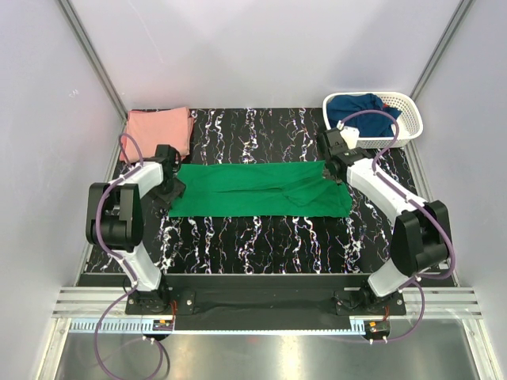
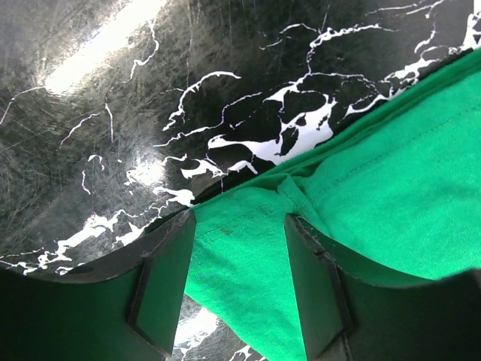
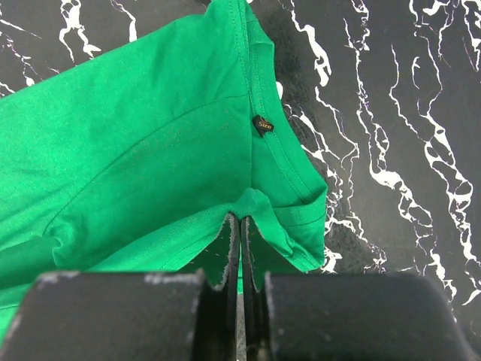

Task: Fold and stack the t-shirts

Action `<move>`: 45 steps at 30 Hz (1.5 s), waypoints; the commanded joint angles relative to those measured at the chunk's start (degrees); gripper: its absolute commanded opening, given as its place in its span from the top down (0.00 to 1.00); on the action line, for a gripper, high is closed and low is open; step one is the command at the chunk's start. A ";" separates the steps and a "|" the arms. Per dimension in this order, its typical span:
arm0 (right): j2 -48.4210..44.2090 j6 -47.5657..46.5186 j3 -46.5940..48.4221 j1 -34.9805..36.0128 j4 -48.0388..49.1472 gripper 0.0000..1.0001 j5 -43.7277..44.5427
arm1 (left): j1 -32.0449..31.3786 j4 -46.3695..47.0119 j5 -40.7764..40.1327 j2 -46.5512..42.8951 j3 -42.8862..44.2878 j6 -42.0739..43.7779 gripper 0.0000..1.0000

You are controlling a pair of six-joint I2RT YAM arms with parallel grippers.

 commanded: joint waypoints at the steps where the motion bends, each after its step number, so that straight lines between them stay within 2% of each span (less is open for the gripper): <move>1: 0.67 -1.68 3.15 -0.23 -1.00 1.00 0.49 | 0.33 -3.95 -5.60 2.61 0.73 -1.54 0.42; 11: 3.92 -4.05 6.49 -0.66 -2.58 1.00 2.95 | 0.24 -4.83 -5.78 3.05 1.17 -1.99 0.42; 32: 17.45 -9.42 14.75 -1.63 -2.40 1.00 3.31 | 0.33 -7.29 -6.04 3.49 1.79 -3.92 0.41; 33: 18.41 -9.42 15.19 -1.72 -2.49 0.99 3.39 | 0.33 -7.55 -5.61 3.23 1.88 -4.01 0.40; 35: 19.30 -9.42 17.12 -1.81 -3.28 0.80 2.61 | 0.33 -7.73 -4.73 2.35 2.32 -3.83 0.39; 37: 19.74 -8.63 18.88 -1.81 -5.21 0.68 2.25 | 0.33 -8.34 -3.68 1.47 3.11 -3.75 0.39; 38: 19.74 -8.37 20.63 -1.81 -6.00 0.59 1.90 | 0.33 -8.78 -3.58 0.51 4.07 -3.57 0.38; 39: 19.22 -7.67 21.43 -1.81 -7.31 0.54 1.29 | 0.24 -8.96 -3.15 -0.11 4.60 -3.31 0.38; 41: 18.08 -6.35 23.27 -1.81 -9.25 0.48 -0.47 | 0.33 -9.92 -3.14 -2.12 6.70 -2.52 0.37; 45: 13.78 1.90 20.13 -1.72 -10.58 0.48 -9.15 | 0.24 -9.76 0.09 -5.73 10.04 1.60 0.37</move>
